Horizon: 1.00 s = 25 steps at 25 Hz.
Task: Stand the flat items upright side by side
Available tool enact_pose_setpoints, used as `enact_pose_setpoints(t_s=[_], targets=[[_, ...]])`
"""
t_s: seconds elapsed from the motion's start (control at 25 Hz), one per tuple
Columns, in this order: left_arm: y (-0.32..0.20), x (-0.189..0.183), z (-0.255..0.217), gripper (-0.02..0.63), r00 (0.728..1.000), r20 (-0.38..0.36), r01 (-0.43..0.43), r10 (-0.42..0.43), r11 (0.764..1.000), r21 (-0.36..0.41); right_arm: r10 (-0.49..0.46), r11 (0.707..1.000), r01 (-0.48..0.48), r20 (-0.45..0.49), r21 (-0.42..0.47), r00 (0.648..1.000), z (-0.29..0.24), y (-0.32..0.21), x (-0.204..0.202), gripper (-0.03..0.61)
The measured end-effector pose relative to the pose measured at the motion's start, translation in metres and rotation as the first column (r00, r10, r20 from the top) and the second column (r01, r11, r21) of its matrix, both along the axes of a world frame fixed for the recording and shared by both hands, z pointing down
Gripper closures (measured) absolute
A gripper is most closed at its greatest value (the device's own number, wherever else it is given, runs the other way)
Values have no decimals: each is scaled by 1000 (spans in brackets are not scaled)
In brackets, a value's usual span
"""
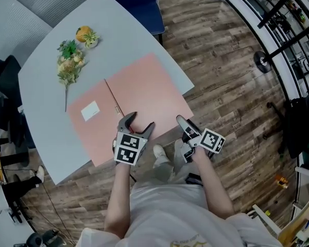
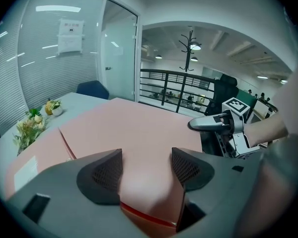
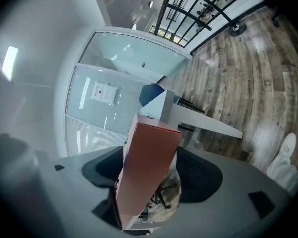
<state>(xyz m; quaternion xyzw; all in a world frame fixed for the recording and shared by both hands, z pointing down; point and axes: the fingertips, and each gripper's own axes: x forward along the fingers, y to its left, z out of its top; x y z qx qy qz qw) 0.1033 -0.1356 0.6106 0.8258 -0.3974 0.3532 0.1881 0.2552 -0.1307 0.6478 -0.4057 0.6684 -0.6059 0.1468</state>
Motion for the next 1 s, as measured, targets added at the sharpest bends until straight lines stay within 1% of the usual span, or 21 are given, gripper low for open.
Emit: enact_pose_setpoints(t_s=[0.08, 0.2, 0.48, 0.84, 1.0], targets=[[0, -1, 0, 316, 1000, -2, -1, 1, 1000, -6, -11, 1000, 11, 13, 14, 1000, -1, -1, 0, 238], [0, -3, 1, 316, 1000, -6, 2, -2, 1000, -10, -22, 1000, 22, 7, 21, 1000, -2, -2, 0, 241], [-1, -4, -1, 316, 1000, -29, 8, -8, 1000, -22, -13, 1000, 13, -10, 22, 1000, -9, -1, 0, 252], [3, -8, -5, 316, 998, -64, 18, -20, 999, -40, -32, 998, 37, -79, 57, 996, -26, 4, -3, 255], [3, -8, -9, 316, 995, -100, 26, -30, 999, -45, -40, 995, 50, -124, 84, 992, -36, 4, -4, 255]])
